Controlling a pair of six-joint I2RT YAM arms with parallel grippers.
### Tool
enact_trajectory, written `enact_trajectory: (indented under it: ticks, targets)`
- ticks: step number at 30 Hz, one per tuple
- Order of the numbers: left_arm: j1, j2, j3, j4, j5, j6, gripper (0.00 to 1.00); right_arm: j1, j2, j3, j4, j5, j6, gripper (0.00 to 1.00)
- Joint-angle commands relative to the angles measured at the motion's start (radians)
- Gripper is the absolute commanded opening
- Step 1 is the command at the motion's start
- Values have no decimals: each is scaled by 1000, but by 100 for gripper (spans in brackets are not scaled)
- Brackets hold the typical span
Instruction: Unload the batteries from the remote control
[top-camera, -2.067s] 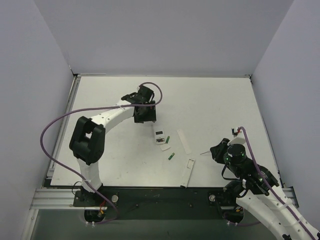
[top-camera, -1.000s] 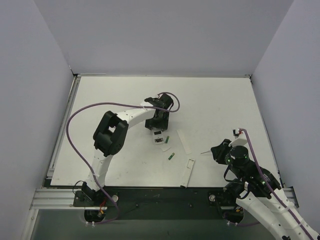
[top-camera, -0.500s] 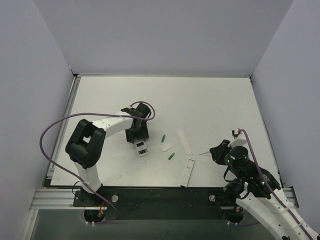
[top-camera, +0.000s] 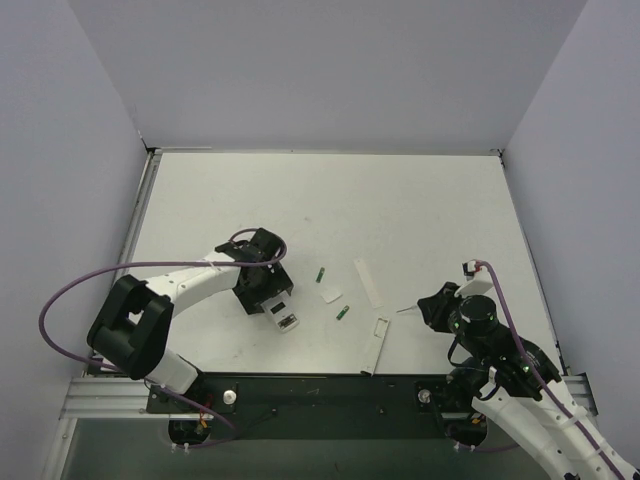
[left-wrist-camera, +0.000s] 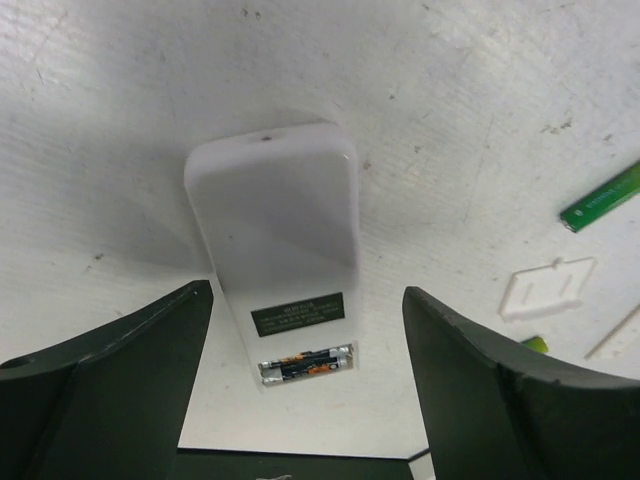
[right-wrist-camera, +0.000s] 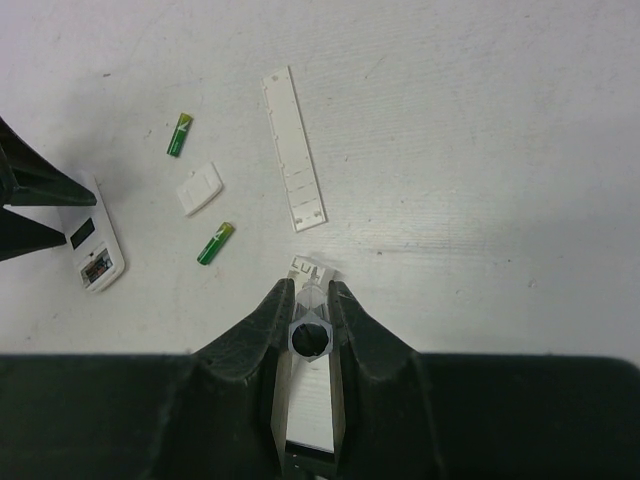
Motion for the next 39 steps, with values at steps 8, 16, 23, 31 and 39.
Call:
enact_trajectory:
  ticks: [8, 16, 23, 31, 39]
  targets:
    - [21, -40, 200, -97, -155, 159, 87, 20, 31, 18, 39, -25, 17, 0]
    - [179, 162, 324, -149, -108, 473, 75, 58, 70, 25, 77, -37, 40, 0]
    - [223, 167, 276, -181, -233, 442, 64, 71, 83, 30, 78, -31, 43, 0]
    - [247, 221, 231, -118, -53, 477, 47, 74, 66, 13, 89, -30, 51, 0]
    - [239, 216, 184, -92, 21, 479, 40, 77, 49, 6, 91, -40, 51, 0]
